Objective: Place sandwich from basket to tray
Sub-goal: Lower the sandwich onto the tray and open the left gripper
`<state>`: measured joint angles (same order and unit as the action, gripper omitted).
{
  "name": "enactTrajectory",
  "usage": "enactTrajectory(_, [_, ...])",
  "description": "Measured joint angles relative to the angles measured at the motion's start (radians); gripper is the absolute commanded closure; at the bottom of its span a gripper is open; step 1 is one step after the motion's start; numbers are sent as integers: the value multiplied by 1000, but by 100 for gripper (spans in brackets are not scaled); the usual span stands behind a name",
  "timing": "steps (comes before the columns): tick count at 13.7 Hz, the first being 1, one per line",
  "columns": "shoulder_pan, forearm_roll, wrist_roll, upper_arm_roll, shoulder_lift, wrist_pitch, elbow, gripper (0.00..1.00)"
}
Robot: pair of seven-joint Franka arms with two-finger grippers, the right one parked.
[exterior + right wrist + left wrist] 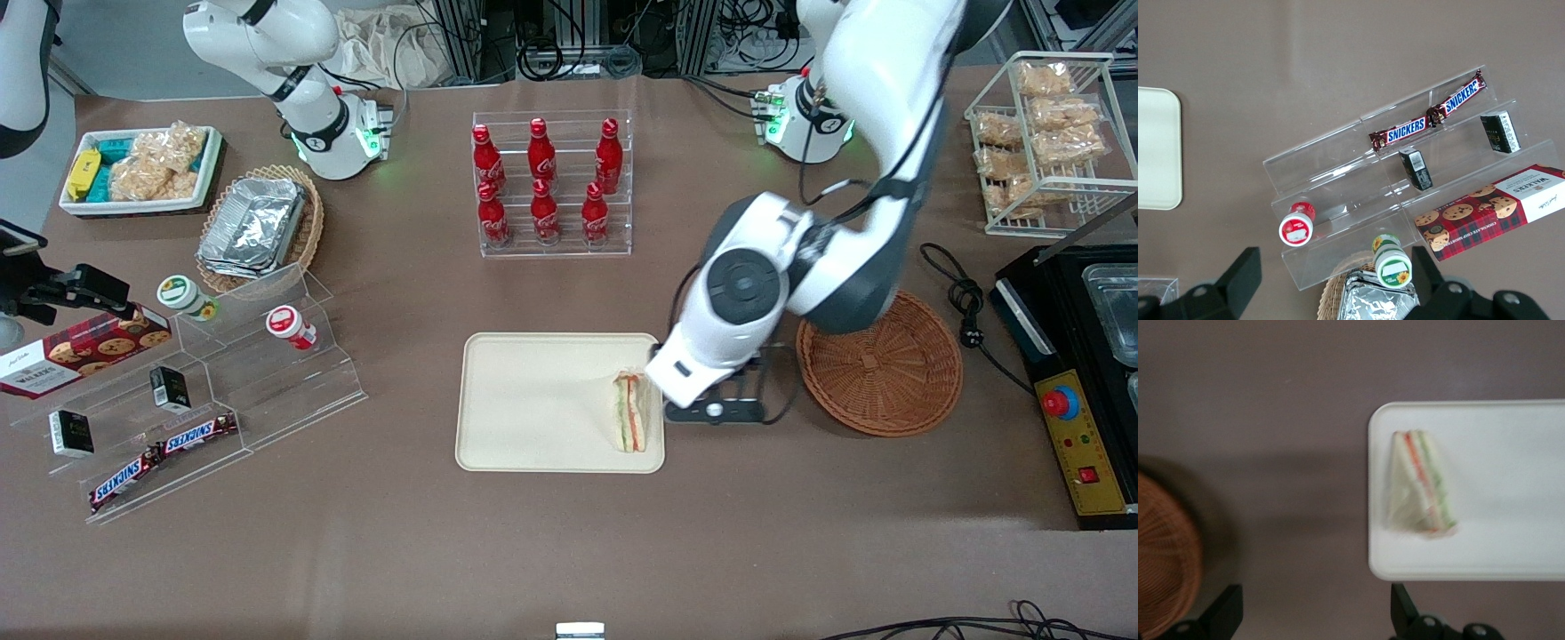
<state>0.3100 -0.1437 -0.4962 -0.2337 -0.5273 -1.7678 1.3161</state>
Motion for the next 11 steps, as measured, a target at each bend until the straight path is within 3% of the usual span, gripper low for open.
enactTrajectory(5, [-208, 3, 384, 6, 174, 246, 1, 1])
enactTrajectory(11, [-430, 78, 470, 8, 257, 262, 2, 0])
